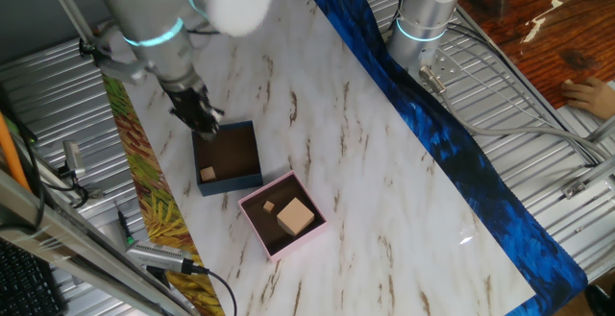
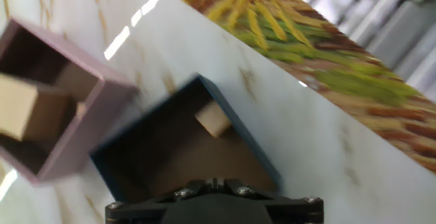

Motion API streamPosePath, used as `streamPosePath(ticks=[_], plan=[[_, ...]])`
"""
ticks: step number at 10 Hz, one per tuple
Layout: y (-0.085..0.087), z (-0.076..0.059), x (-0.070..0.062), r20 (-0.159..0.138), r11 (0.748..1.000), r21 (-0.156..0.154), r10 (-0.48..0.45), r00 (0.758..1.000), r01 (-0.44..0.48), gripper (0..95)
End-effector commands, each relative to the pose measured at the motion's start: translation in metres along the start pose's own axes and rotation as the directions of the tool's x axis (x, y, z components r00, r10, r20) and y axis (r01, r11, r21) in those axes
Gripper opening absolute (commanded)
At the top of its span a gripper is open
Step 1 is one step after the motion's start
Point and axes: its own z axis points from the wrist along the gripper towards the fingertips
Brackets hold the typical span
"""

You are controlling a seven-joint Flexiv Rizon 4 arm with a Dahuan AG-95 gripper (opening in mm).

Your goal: Move an object from one box to another

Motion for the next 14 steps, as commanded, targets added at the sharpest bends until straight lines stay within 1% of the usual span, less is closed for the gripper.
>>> streamPosePath(ticks=[1,2,3,4,5,6,7,10,12,13,14], plan=[[-0.034,-0.019,0.02,-0.036,0.998,-0.001,-0.067,0.997,0.067,0.0],[-0.049,-0.019,0.027,-0.035,0.995,-0.003,-0.096,0.995,0.095,0.0],[-0.06,-0.018,0.031,-0.035,0.993,-0.003,-0.116,0.993,0.116,0.0],[-0.065,-0.018,0.035,-0.035,0.993,-0.002,-0.121,0.992,0.121,0.0],[-0.064,-0.019,0.035,-0.038,0.995,0.002,-0.099,0.994,0.099,0.0],[-0.064,-0.019,0.035,-0.05,0.997,0.02,-0.071,0.996,0.072,0.0],[-0.064,-0.019,0.035,-0.055,0.999,0.031,-0.027,0.998,0.029,0.0],[-0.064,-0.019,0.035,-0.039,0.999,0.034,0.035,0.999,-0.034,0.0],[-0.064,-0.02,0.036,-0.026,0.999,0.024,0.028,0.999,-0.028,0.0],[-0.074,-0.025,0.041,-0.026,1.0,0.018,-0.006,1.0,0.006,0.0],[-0.088,-0.031,0.049,-0.032,0.999,0.018,-0.033,0.999,0.033,0.0]])
